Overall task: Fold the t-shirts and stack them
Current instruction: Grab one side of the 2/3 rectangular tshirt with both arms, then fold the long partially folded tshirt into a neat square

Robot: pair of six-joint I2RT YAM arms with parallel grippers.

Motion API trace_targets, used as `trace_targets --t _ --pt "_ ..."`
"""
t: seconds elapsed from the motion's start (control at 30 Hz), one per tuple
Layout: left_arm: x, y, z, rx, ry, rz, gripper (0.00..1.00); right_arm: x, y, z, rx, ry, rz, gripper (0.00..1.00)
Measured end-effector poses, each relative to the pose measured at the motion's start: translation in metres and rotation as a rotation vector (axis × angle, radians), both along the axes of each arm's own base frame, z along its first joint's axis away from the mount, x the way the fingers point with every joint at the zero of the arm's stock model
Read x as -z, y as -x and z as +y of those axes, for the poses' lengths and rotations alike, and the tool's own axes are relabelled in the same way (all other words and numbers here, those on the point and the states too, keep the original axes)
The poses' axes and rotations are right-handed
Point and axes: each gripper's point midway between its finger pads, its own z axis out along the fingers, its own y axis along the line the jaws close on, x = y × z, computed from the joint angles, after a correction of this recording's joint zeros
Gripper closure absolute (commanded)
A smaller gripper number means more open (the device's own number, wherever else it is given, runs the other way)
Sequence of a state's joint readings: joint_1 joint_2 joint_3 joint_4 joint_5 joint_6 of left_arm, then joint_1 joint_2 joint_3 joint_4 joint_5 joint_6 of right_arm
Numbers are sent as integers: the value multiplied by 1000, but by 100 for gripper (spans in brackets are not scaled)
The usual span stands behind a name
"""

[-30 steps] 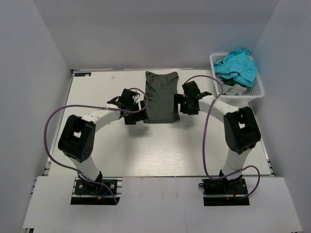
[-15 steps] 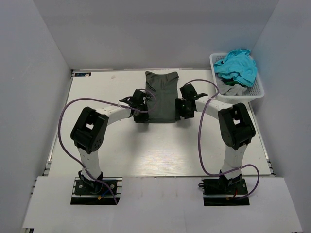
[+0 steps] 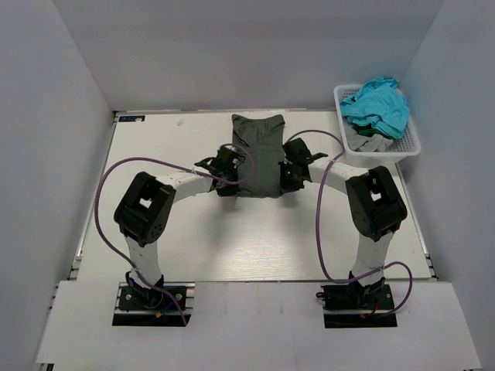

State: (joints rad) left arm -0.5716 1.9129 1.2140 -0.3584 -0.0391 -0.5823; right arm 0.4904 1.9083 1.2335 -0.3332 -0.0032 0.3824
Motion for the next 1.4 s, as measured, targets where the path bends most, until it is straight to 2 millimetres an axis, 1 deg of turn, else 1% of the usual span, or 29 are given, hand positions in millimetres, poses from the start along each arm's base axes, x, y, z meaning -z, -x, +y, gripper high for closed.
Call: trace_targets --t 0.07,0.17,0.27,0.33,0.4,0.43,0.47,0.5,0.57,0.6,0.63,0.67,0.73,0.8,0.87,0.9,1.0,1.13,1.23,1.4 --pt "0 12 5 10 -8 -9 100 -1 10 -2 -12 7 5 100" --pt "-2 49 18 37 -22 19 100 -6 34 -5 -49 16 24 100" --pt "-15 89 21 82 8 50 100 -18 65 -6 -95 0 43 100" --pt "-26 115 21 110 40 74 100 -28 91 -6 -134 -30 57 100" --pt "-40 139 20 134 77 108 100 -36 119 -7 -174 -56 87 100" --pt "-51 153 20 144 102 127 100 -39 134 -9 -192 -61 113 100" --pt "-57 157 19 152 116 128 100 -42 147 -11 -208 -65 138 100" --pt "-67 164 18 155 136 130 100 -47 159 -13 -222 -66 163 100" --pt "-93 175 19 154 175 128 100 -61 172 -17 -236 -72 178 100" --pt "-108 177 18 152 194 120 100 -72 175 -19 -237 -73 179 100" --pt "-124 177 16 152 215 107 100 -85 174 -19 -236 -75 166 100" --pt "-139 175 14 153 237 85 100 -100 168 -17 -234 -81 136 100" --pt "-164 170 10 149 268 49 100 -132 152 -12 -225 -94 63 100" --pt "-178 167 8 142 279 30 100 -157 137 -6 -220 -112 -6 100" --pt "-184 163 9 128 275 12 100 -172 126 -3 -215 -123 -52 100" --pt "-186 160 11 114 268 5 100 -176 120 -2 -211 -123 -63 100" --pt "-189 147 20 56 225 -30 100 -175 102 1 -196 -112 -59 100" --pt "-189 124 30 -40 153 -80 100 -154 83 3 -172 -93 -2 100" --pt "-179 104 38 -111 84 -108 100 -144 69 7 -161 -100 30 100" --pt "-156 78 46 -185 -2 -107 100 -146 44 11 -141 -140 24 100"
